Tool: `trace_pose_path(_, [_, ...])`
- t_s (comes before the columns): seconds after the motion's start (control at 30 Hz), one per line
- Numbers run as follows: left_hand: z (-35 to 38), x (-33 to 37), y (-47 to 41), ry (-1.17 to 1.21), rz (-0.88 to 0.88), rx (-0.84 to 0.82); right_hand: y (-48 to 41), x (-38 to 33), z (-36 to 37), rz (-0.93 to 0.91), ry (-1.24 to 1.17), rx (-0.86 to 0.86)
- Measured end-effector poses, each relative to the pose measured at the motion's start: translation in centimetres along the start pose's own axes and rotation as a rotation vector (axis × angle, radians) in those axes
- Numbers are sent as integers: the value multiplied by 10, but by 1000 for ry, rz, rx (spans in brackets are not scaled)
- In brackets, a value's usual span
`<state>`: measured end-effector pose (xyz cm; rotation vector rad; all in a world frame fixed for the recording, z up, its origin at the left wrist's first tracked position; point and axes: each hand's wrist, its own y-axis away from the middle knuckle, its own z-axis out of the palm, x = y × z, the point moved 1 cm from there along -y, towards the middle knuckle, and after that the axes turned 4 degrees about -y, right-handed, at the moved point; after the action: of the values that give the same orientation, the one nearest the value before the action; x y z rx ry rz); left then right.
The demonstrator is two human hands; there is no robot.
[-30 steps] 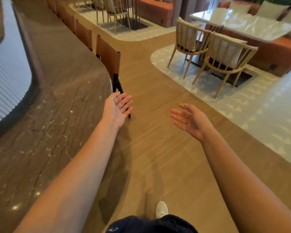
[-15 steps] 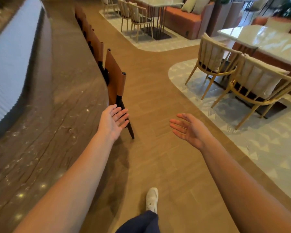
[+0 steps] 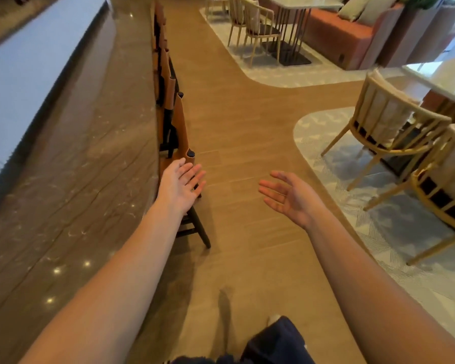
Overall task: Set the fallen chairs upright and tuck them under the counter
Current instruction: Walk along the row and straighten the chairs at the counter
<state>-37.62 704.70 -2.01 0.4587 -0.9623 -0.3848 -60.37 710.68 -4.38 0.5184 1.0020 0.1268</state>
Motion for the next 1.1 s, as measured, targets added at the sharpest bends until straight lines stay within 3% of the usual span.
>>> trace_pose_path(0.33, [109, -16, -109, 121, 67, 161, -175, -117, -31, 133, 162, -195])
trace_pose_path(0.57, [146, -20, -172, 285, 124, 305, -269, -163, -25, 246, 244, -316])
trace_pose_path(0.93, [142, 19, -307, 625, 124, 553, -430, -190, 63, 379, 457, -486])
trace_pose_path(1.1, [144, 47, -356, 732, 126, 689, -491, -189, 114, 364, 769, -562])
